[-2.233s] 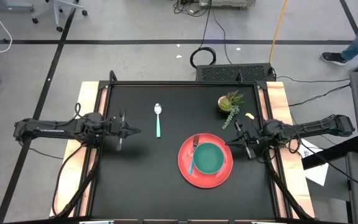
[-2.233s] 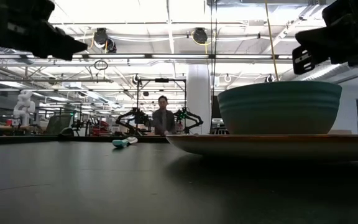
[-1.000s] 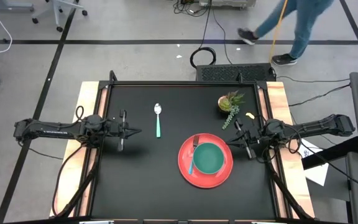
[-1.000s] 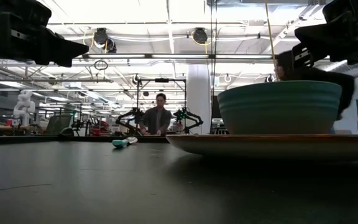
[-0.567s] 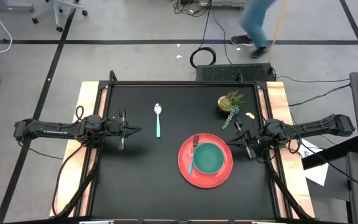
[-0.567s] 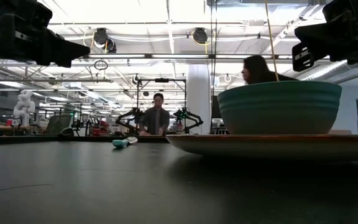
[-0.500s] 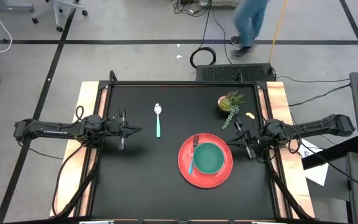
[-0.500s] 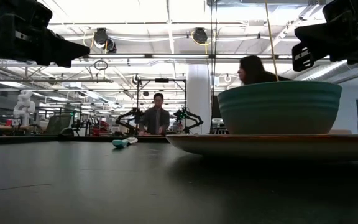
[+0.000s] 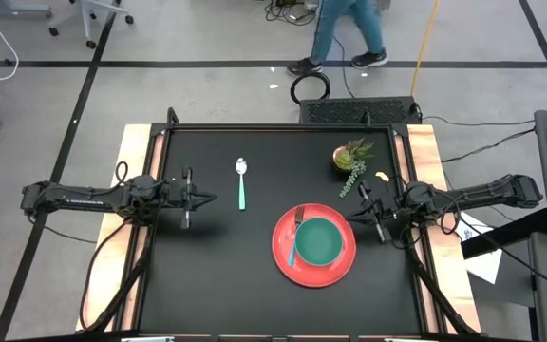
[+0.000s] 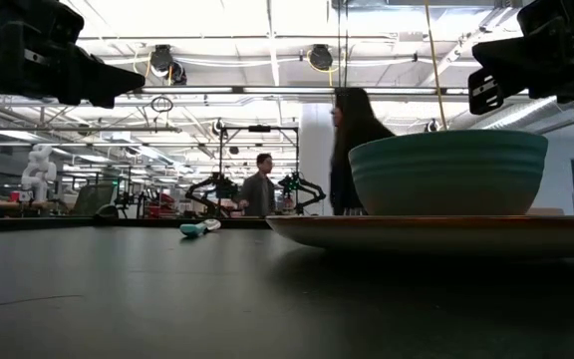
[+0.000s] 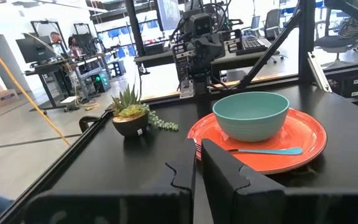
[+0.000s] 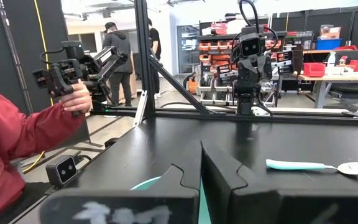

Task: Set table place
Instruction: Put the blue spoon into the green bowl

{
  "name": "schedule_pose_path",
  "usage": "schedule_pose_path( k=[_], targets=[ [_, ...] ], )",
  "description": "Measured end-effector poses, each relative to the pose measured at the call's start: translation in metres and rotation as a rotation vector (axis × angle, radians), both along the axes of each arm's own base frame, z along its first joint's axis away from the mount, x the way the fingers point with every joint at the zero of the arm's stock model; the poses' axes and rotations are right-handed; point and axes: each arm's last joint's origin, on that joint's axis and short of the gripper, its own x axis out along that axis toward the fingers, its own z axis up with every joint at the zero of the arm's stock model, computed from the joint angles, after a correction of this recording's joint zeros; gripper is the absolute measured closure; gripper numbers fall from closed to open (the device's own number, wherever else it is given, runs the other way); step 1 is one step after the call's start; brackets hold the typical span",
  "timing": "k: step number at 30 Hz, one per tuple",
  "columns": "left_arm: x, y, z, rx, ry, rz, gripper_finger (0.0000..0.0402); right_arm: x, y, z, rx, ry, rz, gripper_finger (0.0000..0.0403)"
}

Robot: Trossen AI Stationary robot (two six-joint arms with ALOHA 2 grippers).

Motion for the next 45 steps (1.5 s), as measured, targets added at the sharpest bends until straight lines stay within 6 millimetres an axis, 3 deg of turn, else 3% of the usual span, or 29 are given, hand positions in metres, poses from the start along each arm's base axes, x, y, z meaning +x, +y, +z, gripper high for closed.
schedule_pose_path(
  k=[3,8,14,17,21,29,39,45],
  targets=[
    [0.000,0.001,0.003,-0.044,-0.034,0.019,0.0372,0.000,0.000,0.000,0.000,0.000,0.000,0.0403],
    [0.003,0.007,0.017,-0.192,-0.129,0.213,0.0397,0.000,0.000,0.000,0.000,0.000,-0.001,0.0403],
    [0.012,0.013,0.030,-0.317,-0.167,0.427,0.0394,0.000,0.000,0.000,0.000,0.003,0.000,0.0403],
    [0.022,0.014,0.043,-0.378,-0.184,0.435,0.0398,0.000,0.000,-0.001,0.000,0.005,0.000,0.0403],
    [0.044,0.015,0.050,-0.393,-0.094,0.457,0.0399,0.000,0.000,-0.001,0.000,0.009,0.000,0.0403],
    [0.080,0.034,0.048,-0.439,0.112,0.784,0.0400,0.000,0.000,-0.001,0.015,0.018,0.001,0.0403],
    [0.092,0.049,0.036,-0.544,0.222,0.673,0.0401,0.000,0.000,-0.002,0.023,0.027,0.002,0.0403],
    [0.092,0.050,0.034,-0.388,0.425,0.477,0.0401,0.001,0.000,-0.002,0.017,0.025,0.002,0.0403]
  ],
)
